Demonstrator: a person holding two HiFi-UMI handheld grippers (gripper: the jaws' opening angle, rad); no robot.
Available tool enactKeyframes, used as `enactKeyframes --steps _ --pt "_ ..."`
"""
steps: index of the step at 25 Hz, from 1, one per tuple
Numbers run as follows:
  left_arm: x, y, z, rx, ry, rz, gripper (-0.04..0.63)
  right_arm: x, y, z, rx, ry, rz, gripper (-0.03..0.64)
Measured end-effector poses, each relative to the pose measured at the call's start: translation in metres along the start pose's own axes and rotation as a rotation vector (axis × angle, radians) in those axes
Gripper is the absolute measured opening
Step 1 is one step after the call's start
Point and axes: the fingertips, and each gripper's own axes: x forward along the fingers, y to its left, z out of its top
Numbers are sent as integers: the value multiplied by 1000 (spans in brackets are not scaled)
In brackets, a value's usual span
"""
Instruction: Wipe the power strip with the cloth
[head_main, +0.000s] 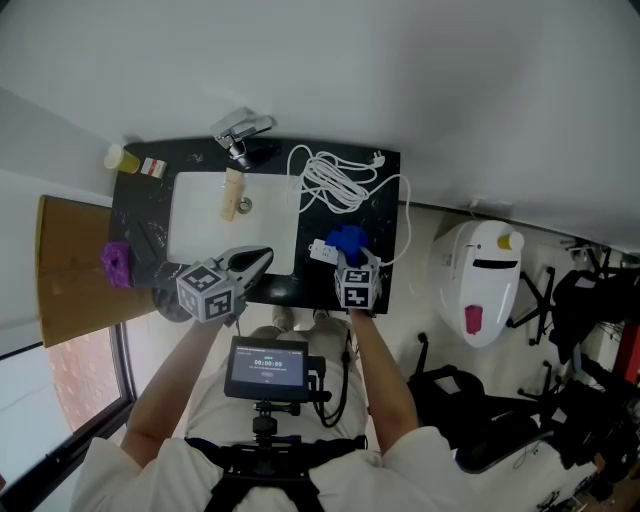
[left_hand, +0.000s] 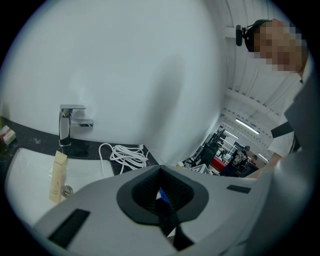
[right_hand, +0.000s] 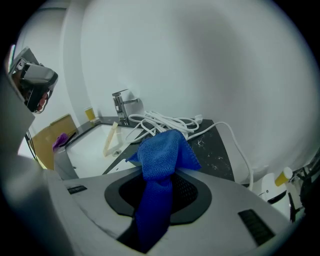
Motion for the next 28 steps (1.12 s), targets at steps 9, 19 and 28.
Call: enactKeyframes --steps 9,19,28 --pt "4 -6 -2 -1 2 0 6 -9 -20 -8 15 -1 -32 97" --pt "10 -15 -7 0 2 -6 6 -20 -43 -21 44 -4 -62 97" --pt "17 -26 -7 6 1 -8 6 -28 -67 -34 56 -7 -86 97"
